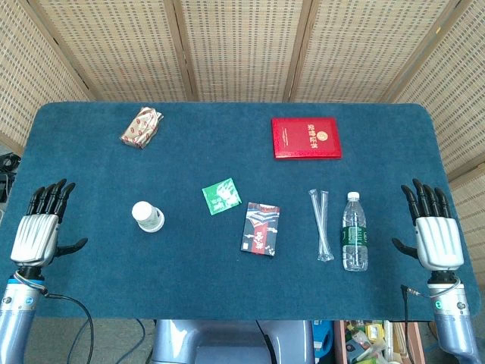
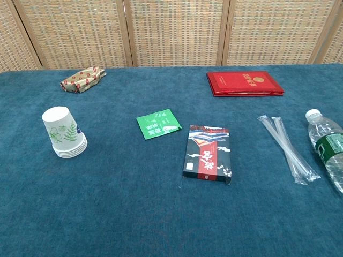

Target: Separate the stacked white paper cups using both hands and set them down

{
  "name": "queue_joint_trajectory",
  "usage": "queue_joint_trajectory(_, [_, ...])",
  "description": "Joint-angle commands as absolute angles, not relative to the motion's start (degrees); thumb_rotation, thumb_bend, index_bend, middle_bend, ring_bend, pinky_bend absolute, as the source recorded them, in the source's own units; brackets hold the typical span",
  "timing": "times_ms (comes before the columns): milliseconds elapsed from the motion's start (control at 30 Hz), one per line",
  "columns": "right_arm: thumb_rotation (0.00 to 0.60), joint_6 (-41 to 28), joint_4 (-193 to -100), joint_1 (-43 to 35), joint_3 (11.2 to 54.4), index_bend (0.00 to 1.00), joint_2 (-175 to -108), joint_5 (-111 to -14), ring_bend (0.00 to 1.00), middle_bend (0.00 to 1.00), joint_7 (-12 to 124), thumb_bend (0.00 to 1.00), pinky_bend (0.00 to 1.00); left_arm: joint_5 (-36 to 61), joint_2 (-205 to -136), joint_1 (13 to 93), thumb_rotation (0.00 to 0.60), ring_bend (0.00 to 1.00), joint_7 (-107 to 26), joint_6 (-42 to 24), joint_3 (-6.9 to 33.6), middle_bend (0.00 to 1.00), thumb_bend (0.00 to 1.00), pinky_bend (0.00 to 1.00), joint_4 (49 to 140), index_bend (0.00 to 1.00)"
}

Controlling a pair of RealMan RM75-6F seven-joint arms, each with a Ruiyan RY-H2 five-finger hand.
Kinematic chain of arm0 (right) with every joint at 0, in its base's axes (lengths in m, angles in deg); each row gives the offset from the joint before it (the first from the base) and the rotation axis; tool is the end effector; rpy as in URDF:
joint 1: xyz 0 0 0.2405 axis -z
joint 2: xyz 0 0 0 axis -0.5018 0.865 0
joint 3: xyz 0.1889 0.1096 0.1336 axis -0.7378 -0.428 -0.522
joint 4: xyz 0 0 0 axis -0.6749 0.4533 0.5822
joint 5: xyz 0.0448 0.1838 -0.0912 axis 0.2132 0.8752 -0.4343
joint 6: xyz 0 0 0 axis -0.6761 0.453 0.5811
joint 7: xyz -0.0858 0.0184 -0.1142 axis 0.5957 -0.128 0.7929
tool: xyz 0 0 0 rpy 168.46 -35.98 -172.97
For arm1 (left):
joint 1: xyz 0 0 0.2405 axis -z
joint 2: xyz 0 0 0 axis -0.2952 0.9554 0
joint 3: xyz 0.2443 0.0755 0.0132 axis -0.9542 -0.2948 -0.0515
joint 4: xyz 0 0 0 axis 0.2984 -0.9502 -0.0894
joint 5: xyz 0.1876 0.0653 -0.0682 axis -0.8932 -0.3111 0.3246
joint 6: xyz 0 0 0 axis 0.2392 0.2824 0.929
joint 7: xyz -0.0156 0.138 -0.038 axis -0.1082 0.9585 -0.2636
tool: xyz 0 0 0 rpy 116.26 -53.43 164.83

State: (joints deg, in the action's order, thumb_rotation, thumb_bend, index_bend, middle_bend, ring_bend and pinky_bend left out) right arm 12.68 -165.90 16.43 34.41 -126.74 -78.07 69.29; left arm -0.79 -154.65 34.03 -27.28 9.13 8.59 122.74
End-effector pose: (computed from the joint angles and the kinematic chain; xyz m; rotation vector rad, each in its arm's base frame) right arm -0.2771 -0.2452 0.1515 1.3533 -0.7513 0.9155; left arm -0.2595 0.2367 0.1296 -1.4118 -0.8926 -0.9109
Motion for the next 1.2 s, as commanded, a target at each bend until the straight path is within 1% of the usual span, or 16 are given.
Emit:
queue_joint_trajectory(33, [0.600,12.7,-166.1,16.6,34.5,0.00,-126.6,-78.2,0.00,0.00,69.2,0.00,0.00,-1.1,-154.4,33.8,0.600,0.00,-27.3,9.0,8.6,0.00,0.16,0.00,123.0,0.00])
queue_joint_trajectory(200, [0.600,12.8,-166.3,16.7,34.4,0.00,-126.4,-78.6,0.00,0.00,68.7,0.00,0.00,-1.5,-154.3,33.6,0.600,0.00,-27.3,8.6,8.7,0.00,0.16,0.00,122.9,0.00])
queue_joint_trajectory(300, [0.600,12.6,-166.4,16.8,34.5,0.00,-126.2,-78.9,0.00,0.00,68.3,0.00,0.00,-1.9,-154.3,34.1,0.600,0.00,-27.4,7.3,8.7,0.00,0.16,0.00,122.3,0.00])
queue_joint_trajectory(367, [0.600,12.7,-166.4,16.9,34.4,0.00,-126.0,-78.9,0.00,0.00,67.8,0.00,0.00,-2.8,-154.3,35.3,0.600,0.00,-27.3,5.5,8.8,0.00,0.16,0.04,121.6,0.00])
queue_joint_trajectory(433, [0.600,12.8,-166.5,17.0,34.1,0.00,-125.8,-78.8,0.00,0.00,67.2,0.00,0.00,-4.3,-154.6,37.6,0.600,0.00,-26.2,2.8,9.1,0.00,0.16,0.13,120.1,0.00])
queue_joint_trajectory(467, [0.600,12.8,-166.5,17.0,34.0,0.00,-125.7,-78.8,0.00,0.00,67.0,0.00,0.00,-5.1,-154.7,39.4,0.600,0.02,-25.6,0.3,9.3,0.00,0.16,0.16,118.9,0.00])
queue_joint_trajectory(533, [0.600,12.6,-166.5,17.0,33.9,0.00,-125.6,-78.7,0.00,0.00,66.7,0.00,0.00,-6.1,-155.0,42.2,0.600,0.10,-24.8,-3.4,9.7,0.04,0.16,0.24,116.9,0.00])
queue_joint_trajectory(600, [0.600,12.2,-166.3,16.9,33.8,0.00,-125.6,-78.3,0.00,0.00,66.5,0.00,0.00,-6.8,-155.6,44.4,0.600,0.15,-24.0,-6.1,10.1,0.09,0.16,0.27,115.0,0.01])
queue_joint_trajectory(700, [0.600,11.4,-165.9,16.7,33.4,0.00,-125.6,-77.4,0.00,0.00,66.1,0.00,0.00,-7.5,-157.2,47.6,0.600,0.20,-23.2,-10.5,10.4,0.14,0.16,0.31,111.5,0.06])
queue_joint_trajectory(833, [0.600,10.7,-165.5,16.6,33.0,0.00,-125.4,-76.4,0.00,0.00,65.4,0.00,0.00,-7.4,-159.8,50.4,0.600,0.22,-22.7,-14.9,10.3,0.16,0.17,0.33,107.2,0.11])
queue_joint_trajectory(1000, [0.600,10.0,-165.2,16.5,32.7,0.00,-125.3,-75.9,0.00,0.00,64.8,0.00,0.00,-6.9,-162.4,52.0,0.600,0.25,-23.6,-17.4,10.1,0.19,0.17,0.35,103.7,0.17])
queue_joint_trajectory(1200, [0.600,9.6,-165.0,16.5,32.5,0.00,-125.1,-75.4,0.00,0.00,64.3,0.00,0.00,-7.0,-164.2,52.6,0.600,0.29,-23.9,-18.3,9.5,0.25,0.17,0.36,101.0,0.24])
